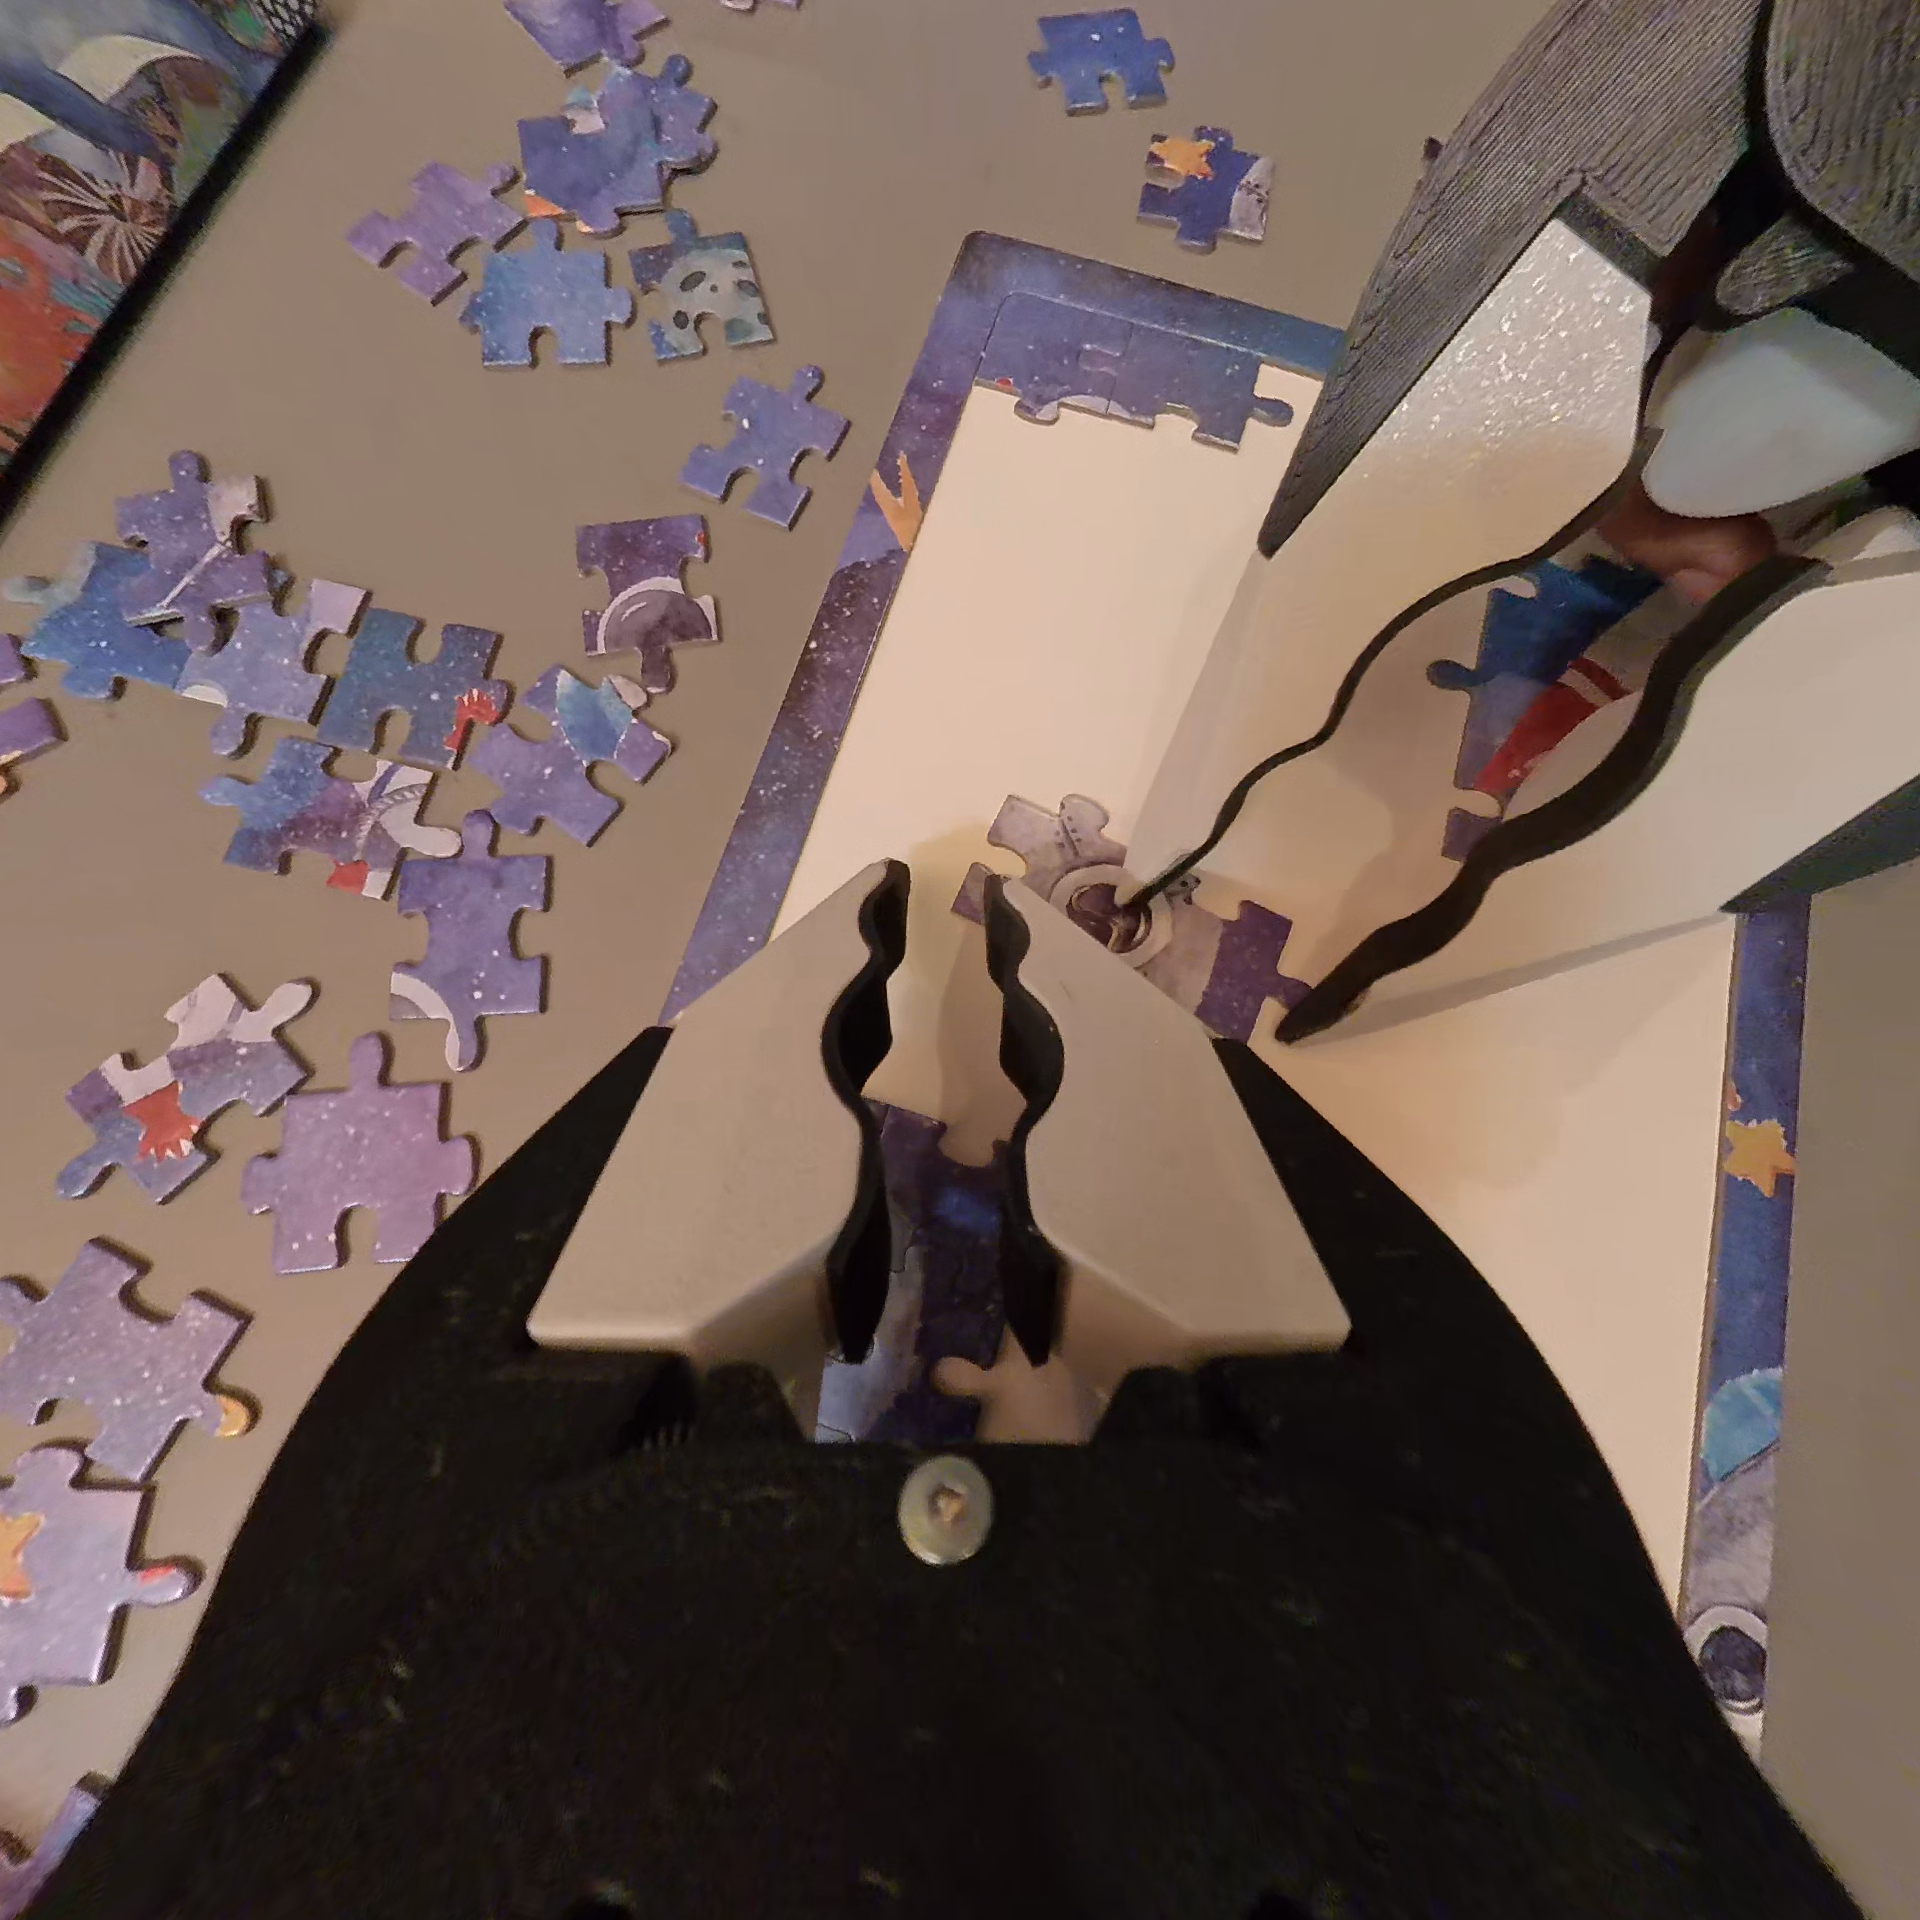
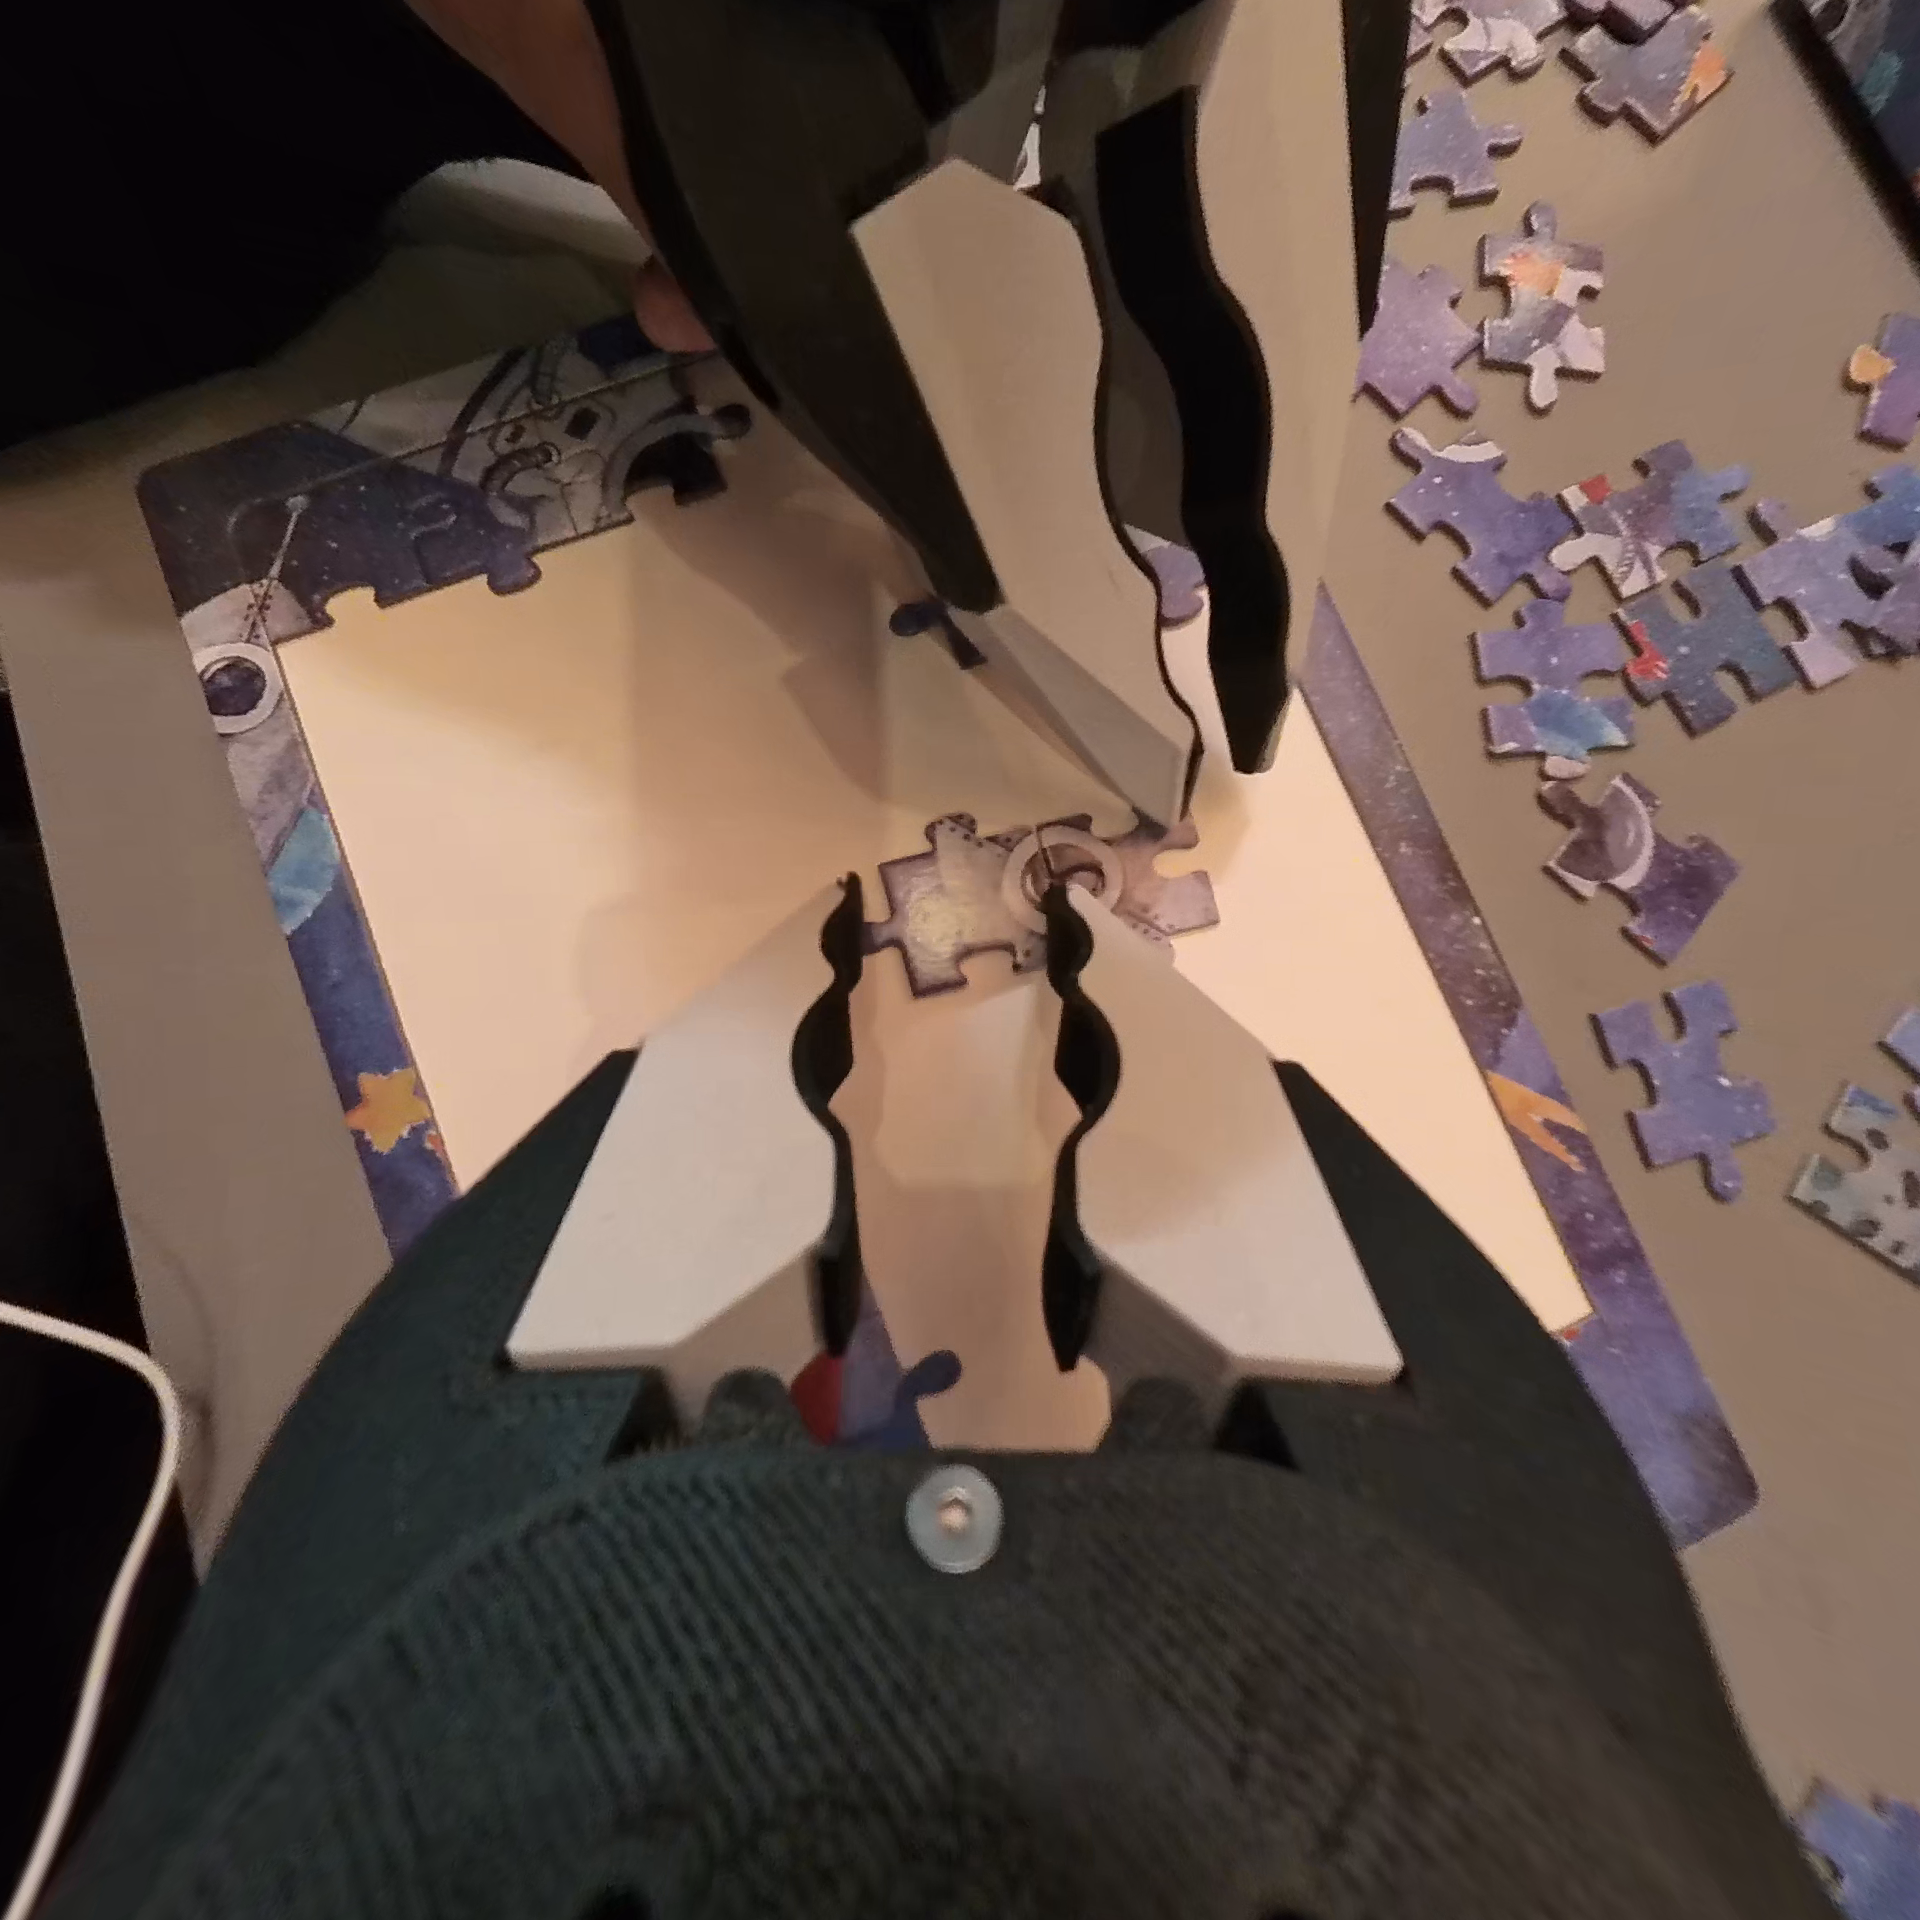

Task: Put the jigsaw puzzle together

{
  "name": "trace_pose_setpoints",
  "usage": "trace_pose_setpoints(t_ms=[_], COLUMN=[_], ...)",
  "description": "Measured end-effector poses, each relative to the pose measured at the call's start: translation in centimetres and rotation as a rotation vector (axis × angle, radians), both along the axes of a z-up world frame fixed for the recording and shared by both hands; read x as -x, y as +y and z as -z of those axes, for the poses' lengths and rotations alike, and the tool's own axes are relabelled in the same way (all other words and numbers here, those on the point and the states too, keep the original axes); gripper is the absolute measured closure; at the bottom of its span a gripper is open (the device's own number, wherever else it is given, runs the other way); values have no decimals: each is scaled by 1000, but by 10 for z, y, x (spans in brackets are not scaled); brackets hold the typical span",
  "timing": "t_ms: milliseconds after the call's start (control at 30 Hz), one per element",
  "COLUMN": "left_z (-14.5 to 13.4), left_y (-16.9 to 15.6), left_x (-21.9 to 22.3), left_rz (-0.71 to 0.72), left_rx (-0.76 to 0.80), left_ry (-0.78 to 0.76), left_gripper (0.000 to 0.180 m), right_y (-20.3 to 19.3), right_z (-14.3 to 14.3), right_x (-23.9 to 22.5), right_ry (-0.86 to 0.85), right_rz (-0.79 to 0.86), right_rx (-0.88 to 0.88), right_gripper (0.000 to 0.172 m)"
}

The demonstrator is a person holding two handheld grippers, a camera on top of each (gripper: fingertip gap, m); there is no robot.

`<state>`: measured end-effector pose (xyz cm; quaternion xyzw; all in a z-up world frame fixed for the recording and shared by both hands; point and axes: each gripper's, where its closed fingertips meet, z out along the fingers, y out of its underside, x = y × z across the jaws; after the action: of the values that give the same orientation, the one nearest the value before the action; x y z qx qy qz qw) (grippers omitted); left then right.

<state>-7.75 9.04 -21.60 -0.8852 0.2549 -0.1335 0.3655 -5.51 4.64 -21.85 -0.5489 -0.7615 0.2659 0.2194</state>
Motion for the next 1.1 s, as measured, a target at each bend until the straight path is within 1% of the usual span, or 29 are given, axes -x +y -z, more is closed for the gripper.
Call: trace_pose_setpoints(t_ms=[167, 300, 433, 567, 933, 1033, 1100], left_z=[2, 3, 3, 4, 4, 4, 4], left_y=[-2, -2, -3, -3, -3, -3, -3], left_x=[-1, -2, -2, -2, -2, -2, -2], left_rz=[9, 15, 13, 14, 11, 11, 11], left_rx=[13, 16, 19, 21, 27, 27, 28], left_ry=[3, 3, 0, 3, 2, 2, 2], left_gripper=[168, 168, 167, 167, 166, 167, 167], right_y=[0, -1, -4, -5, -3, 5, 4], right_z=[0, -1, -7, 0, -2, -8, -14], right_x=[0, -1, -1, -2, -3, -10, -12], right_ry=[-1, -5, 20, -3, 57, 59, 83], right_rz=[4, -3, -9, -11, -9, 22, 29], right_rx=[27, 9, 12, 17, 99, 96, 113], right_gripper=[137, 137, 140, 138, 142, 139, 141])
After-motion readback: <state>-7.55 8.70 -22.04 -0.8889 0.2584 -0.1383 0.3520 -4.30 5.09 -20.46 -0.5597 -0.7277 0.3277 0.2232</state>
